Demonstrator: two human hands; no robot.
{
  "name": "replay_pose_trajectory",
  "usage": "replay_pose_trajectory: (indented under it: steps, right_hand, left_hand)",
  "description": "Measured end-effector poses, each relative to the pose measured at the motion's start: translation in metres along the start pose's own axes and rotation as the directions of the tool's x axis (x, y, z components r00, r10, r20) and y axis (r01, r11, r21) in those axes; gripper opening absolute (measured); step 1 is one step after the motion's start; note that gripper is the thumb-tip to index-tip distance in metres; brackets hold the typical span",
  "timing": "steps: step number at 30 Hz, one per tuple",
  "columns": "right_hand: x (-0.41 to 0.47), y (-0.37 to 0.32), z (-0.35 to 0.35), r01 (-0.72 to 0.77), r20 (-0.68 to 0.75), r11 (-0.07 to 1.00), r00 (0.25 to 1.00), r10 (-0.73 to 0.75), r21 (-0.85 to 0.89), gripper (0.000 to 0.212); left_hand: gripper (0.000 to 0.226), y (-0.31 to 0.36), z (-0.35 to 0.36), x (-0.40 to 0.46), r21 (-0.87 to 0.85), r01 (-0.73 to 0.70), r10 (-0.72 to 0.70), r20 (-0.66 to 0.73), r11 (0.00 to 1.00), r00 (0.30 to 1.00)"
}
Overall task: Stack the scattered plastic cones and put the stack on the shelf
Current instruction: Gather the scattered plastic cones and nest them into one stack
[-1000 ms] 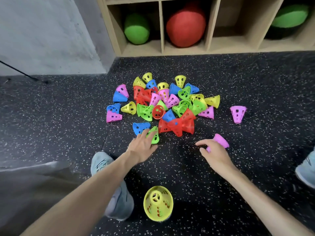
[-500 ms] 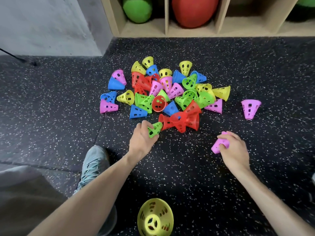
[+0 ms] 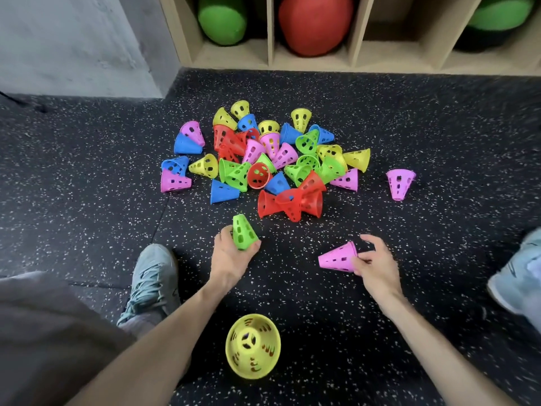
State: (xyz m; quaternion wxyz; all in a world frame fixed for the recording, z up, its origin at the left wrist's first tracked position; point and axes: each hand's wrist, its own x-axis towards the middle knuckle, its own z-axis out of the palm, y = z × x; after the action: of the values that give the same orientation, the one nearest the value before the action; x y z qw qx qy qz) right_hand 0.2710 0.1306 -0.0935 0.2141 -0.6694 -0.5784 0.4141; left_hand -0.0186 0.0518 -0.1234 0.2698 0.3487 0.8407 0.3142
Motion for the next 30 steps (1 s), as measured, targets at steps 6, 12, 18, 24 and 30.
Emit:
replay_pose_trajectory:
  steps: [6,12,18,24,30]
  right_hand:
    - [-0.017,-0.003,0.008,-0.022,0.046,0.999,0.999,0.021,0.028,0.056]
    - [-0.032,-0.003,0.01,-0.021,0.09,1.0,0.996,0.02,0.009,0.045]
    - [-0.034,-0.002,0.01,-0.052,0.128,0.999,0.99,0.052,0.0,0.044]
    - [-0.037,-0.022,0.023,-0.13,0.12,0.88,0.989,0.084,0.458,0.03]
    - [-0.039,-0.05,0.043,-0.058,0.132,0.841,0.991,-0.016,0.537,0.023]
  left_hand:
    - [0.092,0.001,-0.005,-0.012,-0.136,0.026,-0.012,0.105,0.99,0.994]
    - [0.103,0.017,-0.008,-0.036,-0.302,0.073,0.008,0.26,0.95,0.966]
    - [0.105,0.032,-0.003,-0.038,-0.34,0.138,-0.017,0.338,0.93,0.941]
    - [0.104,0.041,0.006,-0.044,-0.529,0.318,-0.044,0.467,0.787,0.883]
    - [0.096,0.059,0.005,-0.042,-0.633,0.31,0.04,0.475,0.71,0.879]
